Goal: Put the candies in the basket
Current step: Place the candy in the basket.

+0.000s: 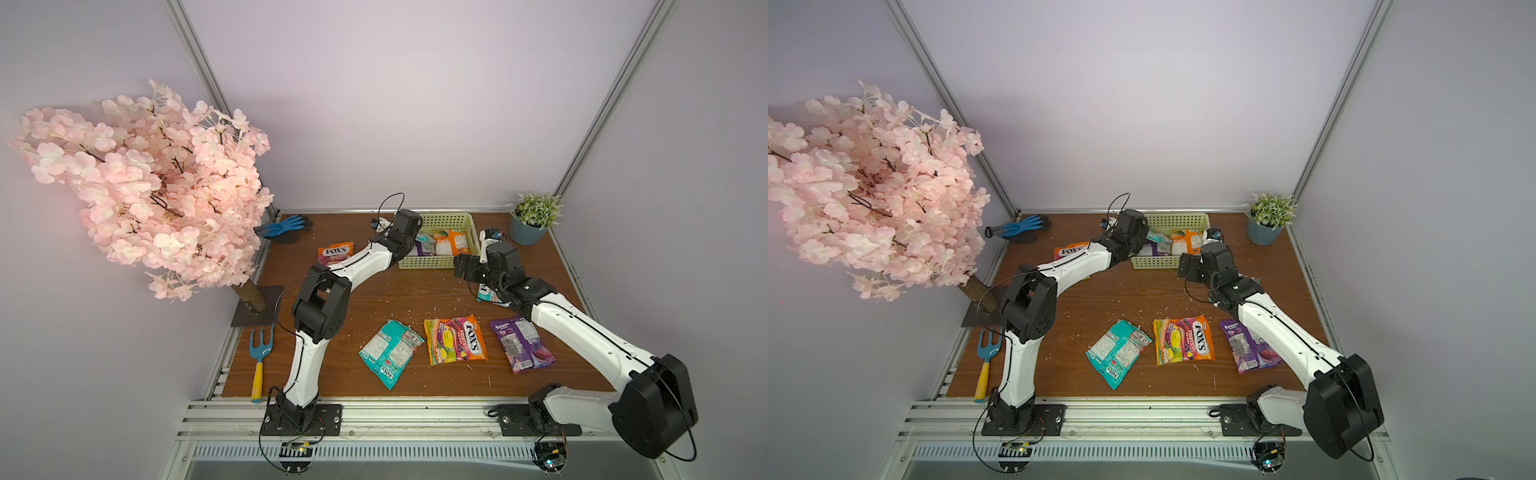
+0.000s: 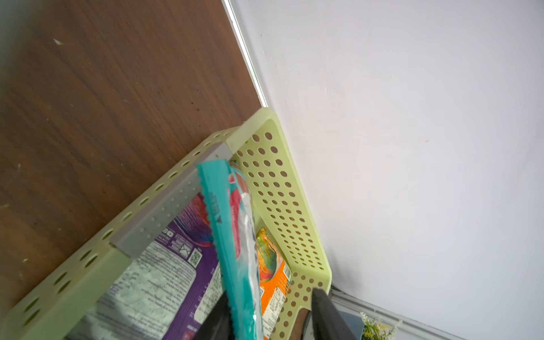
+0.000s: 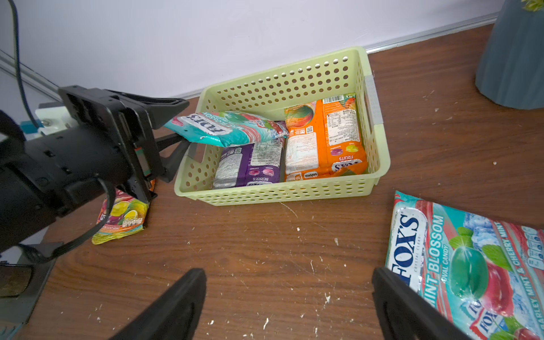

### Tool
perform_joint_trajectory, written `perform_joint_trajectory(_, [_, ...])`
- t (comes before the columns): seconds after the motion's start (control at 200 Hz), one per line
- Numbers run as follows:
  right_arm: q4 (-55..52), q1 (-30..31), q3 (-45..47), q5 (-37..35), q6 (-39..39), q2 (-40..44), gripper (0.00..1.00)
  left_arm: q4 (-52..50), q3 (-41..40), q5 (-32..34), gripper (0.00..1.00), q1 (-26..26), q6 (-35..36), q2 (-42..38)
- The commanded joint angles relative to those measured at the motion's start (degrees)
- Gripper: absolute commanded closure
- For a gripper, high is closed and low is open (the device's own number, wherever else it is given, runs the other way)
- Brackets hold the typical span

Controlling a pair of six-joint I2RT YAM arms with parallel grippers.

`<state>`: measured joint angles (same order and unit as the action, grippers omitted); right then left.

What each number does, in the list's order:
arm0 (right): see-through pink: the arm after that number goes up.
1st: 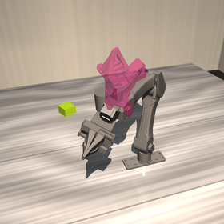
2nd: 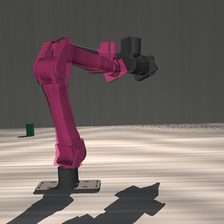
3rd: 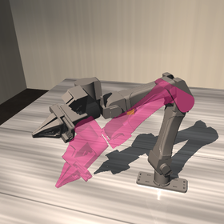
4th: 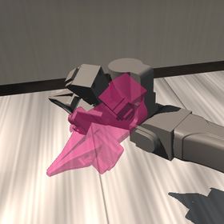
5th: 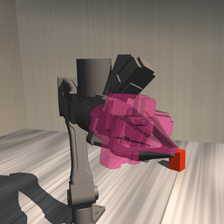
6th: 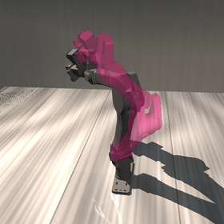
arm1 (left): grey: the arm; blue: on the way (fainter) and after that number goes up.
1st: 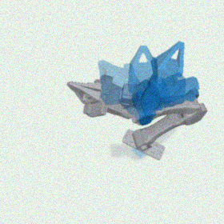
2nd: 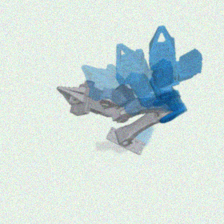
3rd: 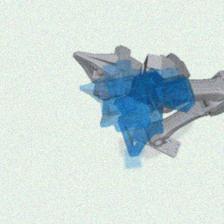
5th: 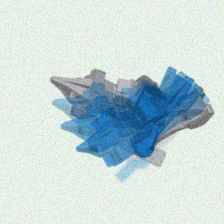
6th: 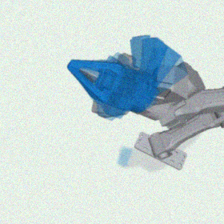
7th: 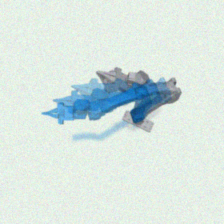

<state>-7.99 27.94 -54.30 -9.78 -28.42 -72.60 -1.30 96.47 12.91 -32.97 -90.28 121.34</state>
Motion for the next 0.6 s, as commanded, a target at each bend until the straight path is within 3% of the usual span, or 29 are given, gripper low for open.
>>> perform_joint_trajectory(0.0, [0.39, -0.31, -2.44, 1.92, -0.46, -1.13, 0.06, 0.15, -0.12, -4.34, 0.51, -0.52, 3.88, -2.34])
perform_joint_trajectory(0.125, [1.11, -0.35, -5.50, 3.19, -2.52, -5.18, 0.07, -4.16, -1.20, -5.75, 0.51, -0.52, 11.67, -7.08])
perform_joint_trajectory(0.355, [4.58, -0.61, -16.00, 4.47, -13.53, -19.64, 0.14, -4.64, -12.66, -7.15, 0.42, 1.61, 23.27, -17.52])
perform_joint_trajectory(0.48, [3.41, -0.58, -25.75, 4.33, -19.41, -29.57, 0.24, -4.75, -13.06, -11.01, 0.43, 5.03, 32.56, -17.54])
perform_joint_trajectory(0.596, [-0.14, -0.52, -35.91, 3.26, -22.17, -37.75, 0.25, -5.51, -9.26, -14.29, 0.48, 7.36, 40.89, -13.96])
